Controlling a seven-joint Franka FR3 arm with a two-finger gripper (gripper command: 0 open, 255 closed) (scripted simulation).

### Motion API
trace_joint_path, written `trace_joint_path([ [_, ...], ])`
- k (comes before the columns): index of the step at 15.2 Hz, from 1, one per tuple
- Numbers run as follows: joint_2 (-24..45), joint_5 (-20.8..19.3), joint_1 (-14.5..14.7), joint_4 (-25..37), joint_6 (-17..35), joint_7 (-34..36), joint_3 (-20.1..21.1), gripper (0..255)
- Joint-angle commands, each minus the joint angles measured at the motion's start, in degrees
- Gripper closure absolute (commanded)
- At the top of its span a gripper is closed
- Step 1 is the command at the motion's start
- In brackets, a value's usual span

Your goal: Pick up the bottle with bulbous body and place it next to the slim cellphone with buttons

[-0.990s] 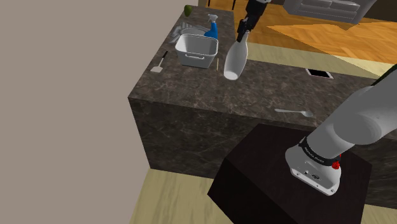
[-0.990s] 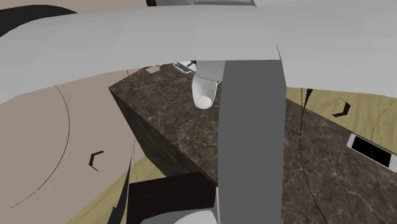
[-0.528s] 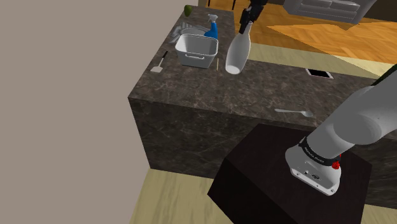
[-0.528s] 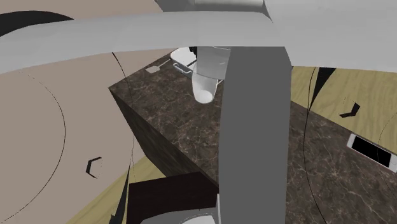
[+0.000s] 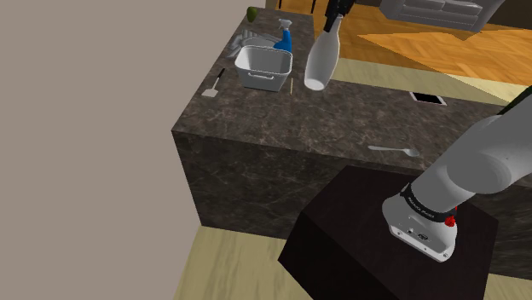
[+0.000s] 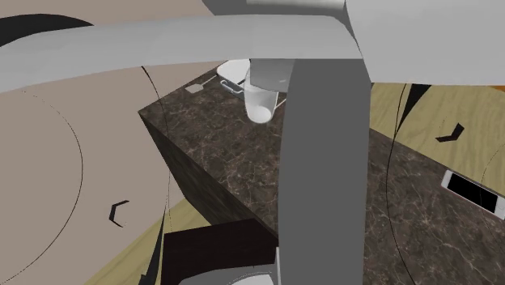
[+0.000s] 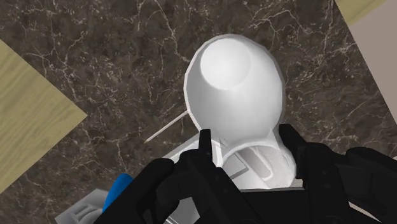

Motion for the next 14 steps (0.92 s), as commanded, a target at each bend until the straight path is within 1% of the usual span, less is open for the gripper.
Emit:
trace_joint_path([
  [1, 0.0, 0.0, 0.0, 1.5, -1.6, 0.1, 0.0, 255],
  [14, 1.6, 0.2, 0.1, 13.4, -11.8, 0.2, 0.0, 255],
])
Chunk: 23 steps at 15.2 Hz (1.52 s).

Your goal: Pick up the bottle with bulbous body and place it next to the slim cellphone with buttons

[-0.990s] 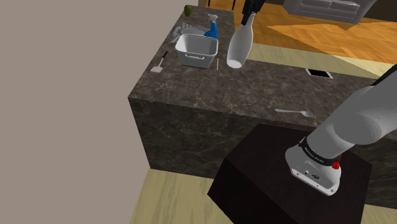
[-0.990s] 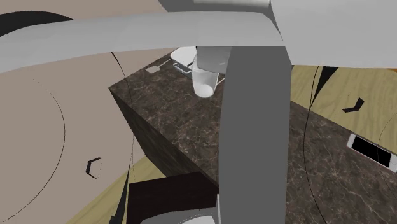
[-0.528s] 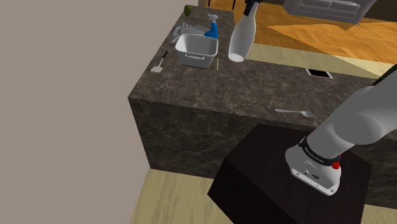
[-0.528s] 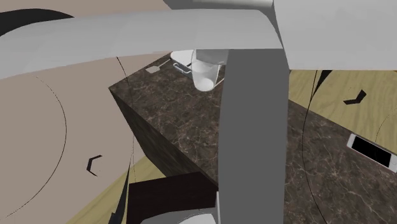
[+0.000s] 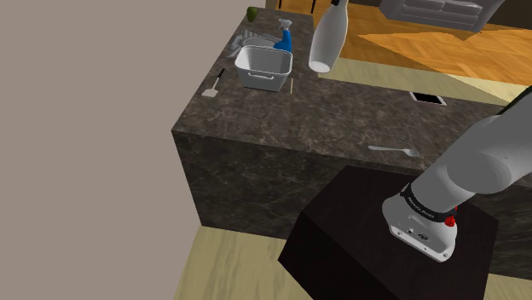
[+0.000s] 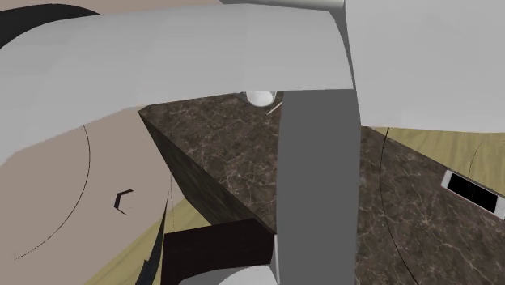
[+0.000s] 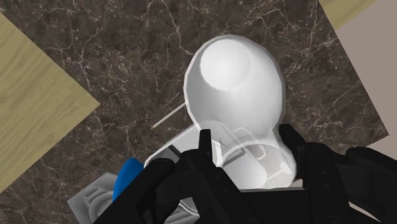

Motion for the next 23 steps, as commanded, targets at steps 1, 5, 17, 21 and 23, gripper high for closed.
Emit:
trace_joint_path([
  [1, 0.4, 0.0, 0.0, 2.0, -1.6, 0.1, 0.0, 255],
  [5, 1.5, 0.2, 0.0, 6.3, -4.9, 0.1, 0.0, 255],
  [17, 6.5, 0.9, -0.1, 22.0, -15.6, -0.1, -0.4, 255],
  [21, 5.1, 1.1, -1.9, 18.2, -13.3, -4.0, -2.4, 255],
  [23, 4.5, 1.3, -3.0, 15.9, -11.6, -6.6, -3.8, 255],
])
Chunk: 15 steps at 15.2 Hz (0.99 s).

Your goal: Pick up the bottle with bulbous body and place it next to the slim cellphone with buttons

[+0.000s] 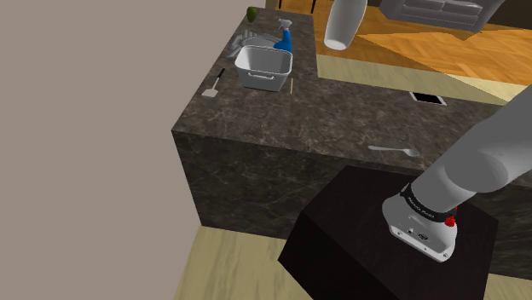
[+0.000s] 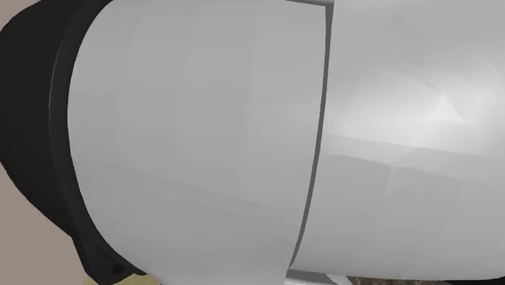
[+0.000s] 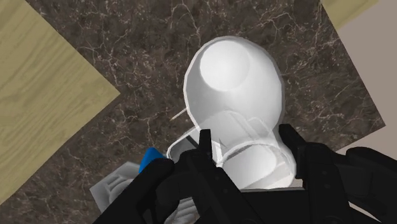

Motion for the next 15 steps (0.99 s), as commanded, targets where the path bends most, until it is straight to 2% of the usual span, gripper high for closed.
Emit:
trace_joint_path([
  [1, -0.6, 0.1, -1.1, -2.3, 1.7, -2.6, -1.3, 255],
  [8, -0.1, 1.1, -5.1, -7.3, 6.7, -11.8, -6.4, 255],
  [15, 3.8, 3.4, -9.3, -8.4, 10.6, -21.5, -11.6, 255],
])
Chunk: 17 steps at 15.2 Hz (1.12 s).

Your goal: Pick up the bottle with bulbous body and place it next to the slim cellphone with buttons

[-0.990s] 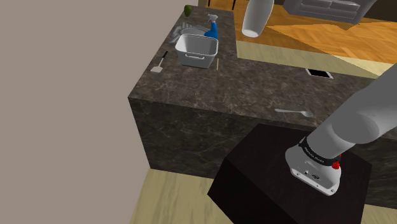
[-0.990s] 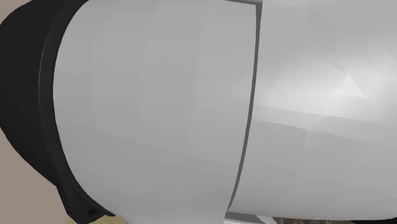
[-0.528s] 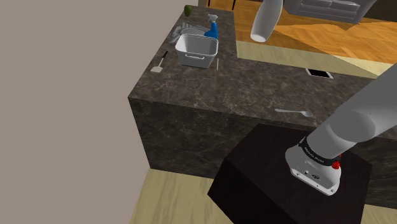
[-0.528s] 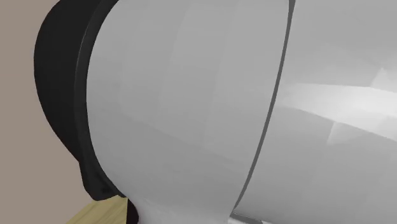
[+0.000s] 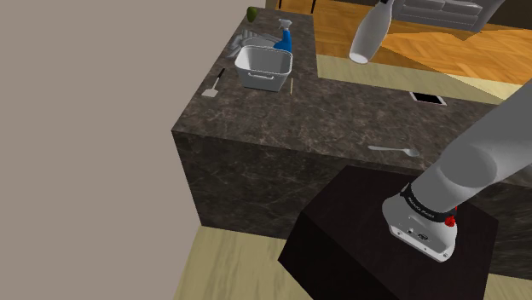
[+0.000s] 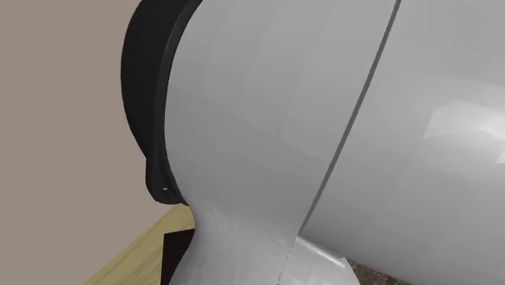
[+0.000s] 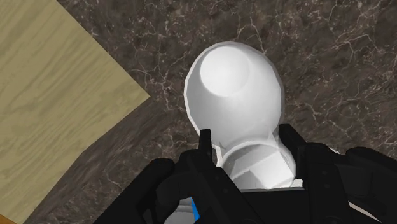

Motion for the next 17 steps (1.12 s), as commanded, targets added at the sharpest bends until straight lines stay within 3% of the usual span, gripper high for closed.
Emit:
trace_joint_path([
  [1, 1.8, 1.0, -1.3, 0.1, 1.4, -3.0, -1.5, 255],
  [9, 10.8, 6.4, -7.5, 4.3, 3.8, -14.4, -6.2, 255],
  [17, 23.5, 13.7, -16.5, 14.5, 3.4, -24.7, -8.1, 255],
])
